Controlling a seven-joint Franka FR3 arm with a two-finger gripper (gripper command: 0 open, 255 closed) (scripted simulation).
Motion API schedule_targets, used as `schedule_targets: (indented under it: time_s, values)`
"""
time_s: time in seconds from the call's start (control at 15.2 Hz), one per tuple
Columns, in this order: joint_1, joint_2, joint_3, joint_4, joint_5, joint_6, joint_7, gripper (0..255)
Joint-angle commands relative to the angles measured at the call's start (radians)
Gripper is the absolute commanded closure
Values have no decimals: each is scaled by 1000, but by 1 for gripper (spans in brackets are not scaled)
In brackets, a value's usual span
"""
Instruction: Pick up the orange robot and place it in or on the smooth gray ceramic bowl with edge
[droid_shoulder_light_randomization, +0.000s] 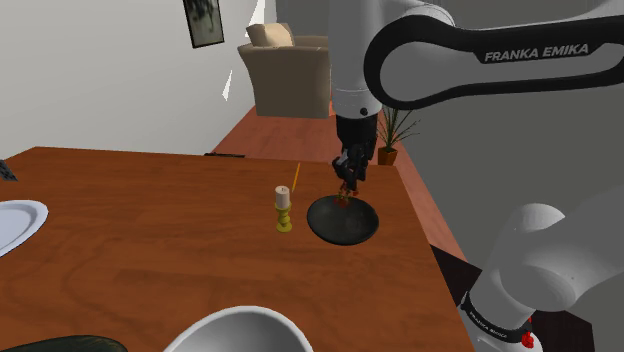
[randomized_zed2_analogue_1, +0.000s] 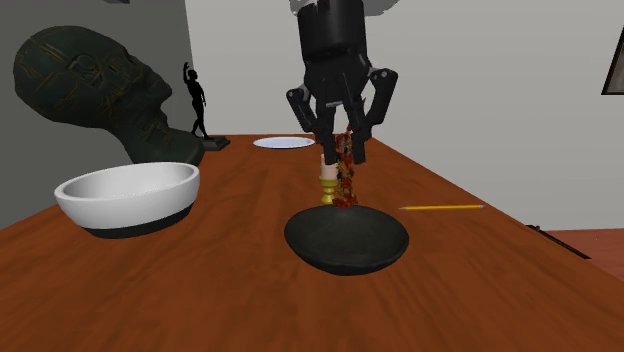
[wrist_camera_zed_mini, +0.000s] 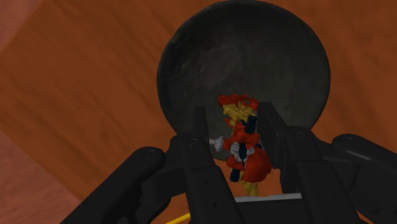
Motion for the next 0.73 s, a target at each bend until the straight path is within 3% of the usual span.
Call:
schedule_targets:
  time_s: [0.0,0.26,0.66]
  values:
    - [1,-1,3,-27,2,26,3,255]
    - [4,-3,8,-83,6,80,8,255]
    - [4,-3,8,-83,6,80,8,255]
